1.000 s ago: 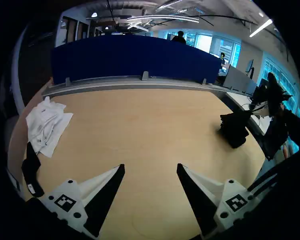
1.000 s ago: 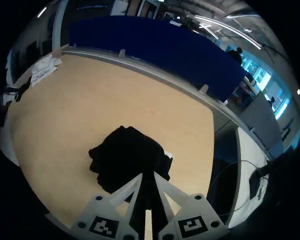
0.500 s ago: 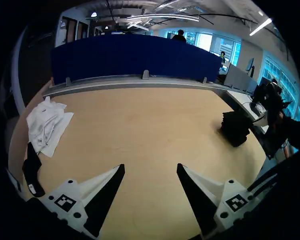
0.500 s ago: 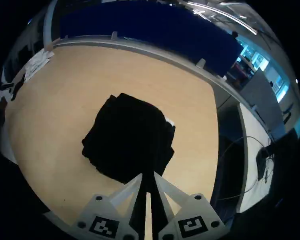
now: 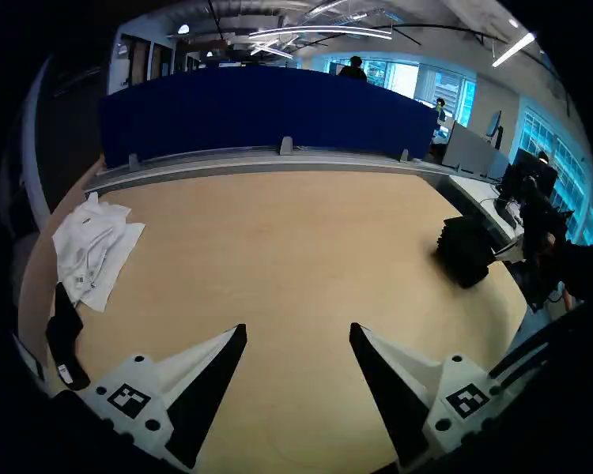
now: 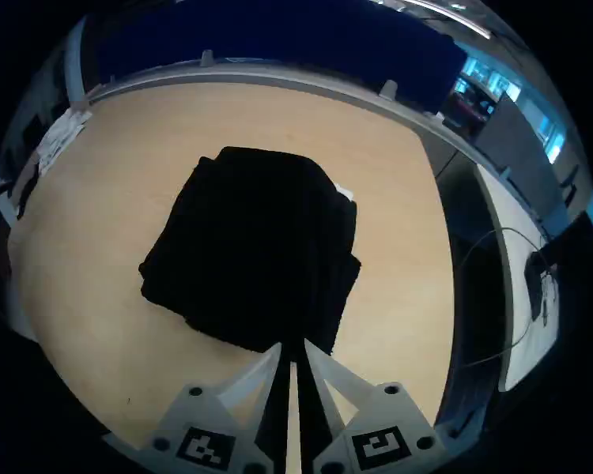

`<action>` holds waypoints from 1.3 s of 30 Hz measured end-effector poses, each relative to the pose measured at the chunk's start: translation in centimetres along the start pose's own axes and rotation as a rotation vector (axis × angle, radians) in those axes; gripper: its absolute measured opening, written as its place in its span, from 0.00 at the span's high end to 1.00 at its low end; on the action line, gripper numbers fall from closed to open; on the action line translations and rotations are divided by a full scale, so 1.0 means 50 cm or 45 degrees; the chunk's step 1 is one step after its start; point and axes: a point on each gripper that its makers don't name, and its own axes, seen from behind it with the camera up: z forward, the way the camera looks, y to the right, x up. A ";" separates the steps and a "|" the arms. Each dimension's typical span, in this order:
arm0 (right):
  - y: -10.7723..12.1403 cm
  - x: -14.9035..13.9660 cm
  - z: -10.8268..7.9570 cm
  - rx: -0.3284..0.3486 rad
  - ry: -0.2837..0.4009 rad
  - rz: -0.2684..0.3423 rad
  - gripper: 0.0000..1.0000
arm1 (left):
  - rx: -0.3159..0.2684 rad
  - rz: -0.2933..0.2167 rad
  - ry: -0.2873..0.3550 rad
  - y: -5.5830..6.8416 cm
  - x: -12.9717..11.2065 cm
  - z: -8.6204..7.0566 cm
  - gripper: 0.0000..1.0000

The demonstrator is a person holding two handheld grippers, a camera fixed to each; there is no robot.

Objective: Fold towel

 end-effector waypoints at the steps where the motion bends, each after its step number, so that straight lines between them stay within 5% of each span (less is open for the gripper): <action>1: 0.001 -0.001 0.002 -0.003 -0.001 0.005 0.95 | 0.000 0.000 0.000 0.001 0.001 0.000 0.03; 29: -0.002 -0.015 0.033 -0.002 -0.001 0.108 0.94 | 0.006 0.007 -0.003 0.011 0.011 0.007 0.03; 34: -0.001 -0.012 0.025 -0.016 0.011 0.093 0.87 | 0.005 0.006 -0.001 0.009 0.011 0.008 0.03; 39: 0.002 -0.012 0.012 -0.037 0.026 0.073 0.70 | 0.001 0.006 0.000 0.009 0.012 0.008 0.03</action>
